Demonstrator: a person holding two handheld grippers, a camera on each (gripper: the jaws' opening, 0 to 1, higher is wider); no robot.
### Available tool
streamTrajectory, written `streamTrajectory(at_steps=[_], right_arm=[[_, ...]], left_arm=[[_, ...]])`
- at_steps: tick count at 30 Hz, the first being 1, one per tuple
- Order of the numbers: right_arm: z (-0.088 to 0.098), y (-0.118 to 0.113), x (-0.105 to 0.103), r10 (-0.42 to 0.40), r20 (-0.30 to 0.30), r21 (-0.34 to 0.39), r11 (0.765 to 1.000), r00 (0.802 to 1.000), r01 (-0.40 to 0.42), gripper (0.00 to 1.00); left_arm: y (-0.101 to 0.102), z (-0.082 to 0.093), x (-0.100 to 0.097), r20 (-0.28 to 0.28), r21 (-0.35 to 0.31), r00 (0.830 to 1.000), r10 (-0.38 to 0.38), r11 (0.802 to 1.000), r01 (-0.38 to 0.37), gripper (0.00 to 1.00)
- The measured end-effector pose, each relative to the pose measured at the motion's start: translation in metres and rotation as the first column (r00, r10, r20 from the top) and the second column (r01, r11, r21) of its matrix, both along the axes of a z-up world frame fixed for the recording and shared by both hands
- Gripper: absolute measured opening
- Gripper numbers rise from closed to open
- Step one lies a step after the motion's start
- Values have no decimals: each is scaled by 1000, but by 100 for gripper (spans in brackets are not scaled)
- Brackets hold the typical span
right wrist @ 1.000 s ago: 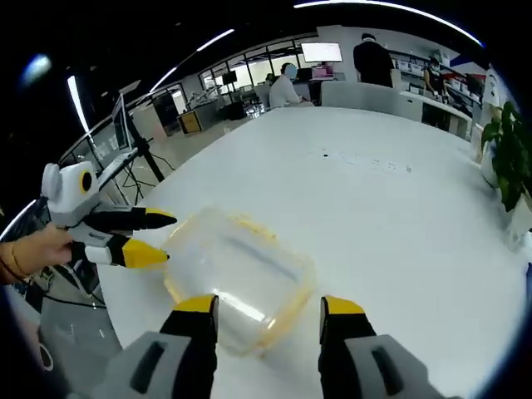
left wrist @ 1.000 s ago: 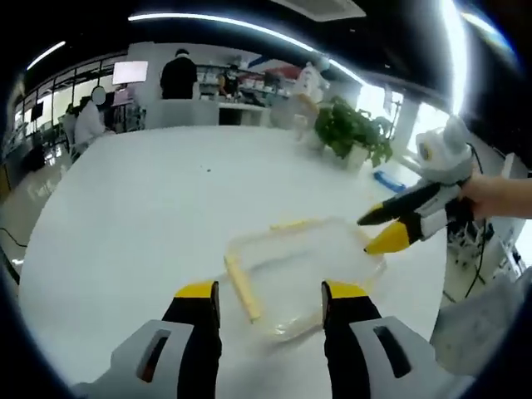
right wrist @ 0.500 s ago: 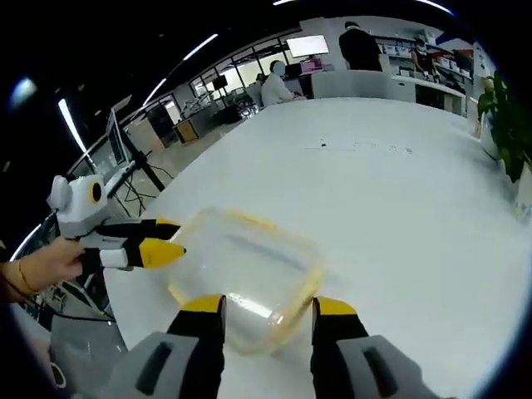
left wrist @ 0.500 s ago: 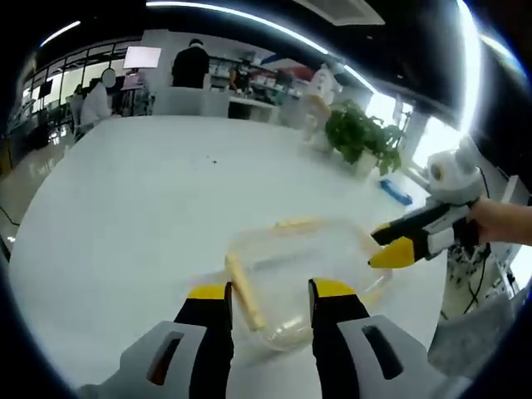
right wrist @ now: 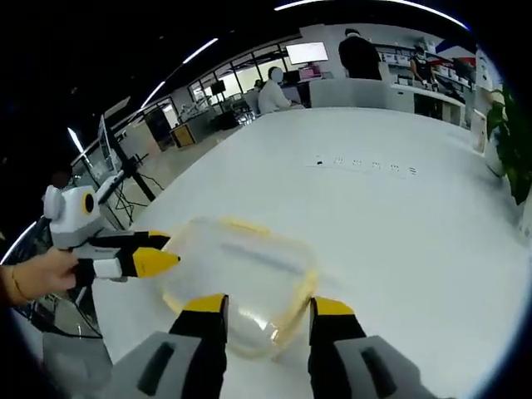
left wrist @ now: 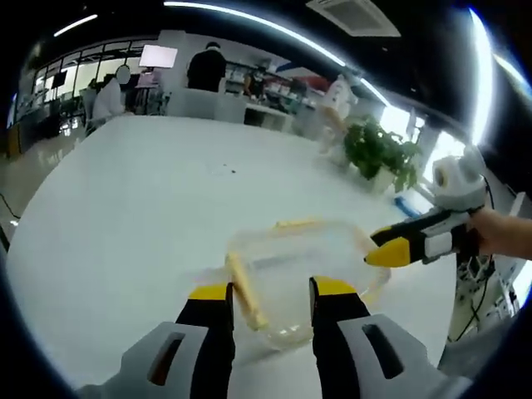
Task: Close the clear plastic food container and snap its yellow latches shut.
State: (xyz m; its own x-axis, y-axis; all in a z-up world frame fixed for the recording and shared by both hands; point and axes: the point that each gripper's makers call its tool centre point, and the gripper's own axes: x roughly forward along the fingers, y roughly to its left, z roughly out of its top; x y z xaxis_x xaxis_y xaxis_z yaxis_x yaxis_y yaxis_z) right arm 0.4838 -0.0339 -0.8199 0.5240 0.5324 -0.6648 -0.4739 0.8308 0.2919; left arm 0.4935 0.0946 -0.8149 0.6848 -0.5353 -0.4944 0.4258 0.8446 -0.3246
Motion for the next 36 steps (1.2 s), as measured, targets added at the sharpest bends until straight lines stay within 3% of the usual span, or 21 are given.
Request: streamTrajectory(at_steps=[14, 18, 22, 26, 30, 32, 34, 36], right_arm=[[1, -1, 43, 4, 40, -36, 999, 999, -3, 35], [1, -1, 47, -6, 41, -44, 999, 999, 8, 34], [3, 0, 45, 0, 36, -68, 998, 999, 2, 35], [8, 1, 47, 67, 115, -169, 985, 991, -47, 36], [7, 3, 47, 45, 100, -158, 987, 994, -29, 41], [14, -2, 49, -7, 120, -153, 988, 993, 26, 47], [24, -5, 47, -12, 151, -158, 987, 988, 37, 49], [31, -5, 44, -5, 161, -159, 987, 987, 31, 49]], left_arm=[[-1, 1, 40, 33, 14, 999, 22, 1000, -22, 33], [-1, 4, 44, 65, 68, 998, 11, 998, -15, 33], [-1, 4, 43, 62, 74, 998, 12, 997, -17, 33], [-2, 6, 43, 71, 104, 997, 3, 994, -10, 33], [0, 7, 43, 49, 101, 999, 3, 995, -8, 34], [3, 15, 42, 60, 142, 998, -14, 990, 6, 42], [4, 28, 42, 80, 100, 997, -9, 995, 1, 52], [7, 38, 40, 95, 98, 995, -15, 995, 5, 49]])
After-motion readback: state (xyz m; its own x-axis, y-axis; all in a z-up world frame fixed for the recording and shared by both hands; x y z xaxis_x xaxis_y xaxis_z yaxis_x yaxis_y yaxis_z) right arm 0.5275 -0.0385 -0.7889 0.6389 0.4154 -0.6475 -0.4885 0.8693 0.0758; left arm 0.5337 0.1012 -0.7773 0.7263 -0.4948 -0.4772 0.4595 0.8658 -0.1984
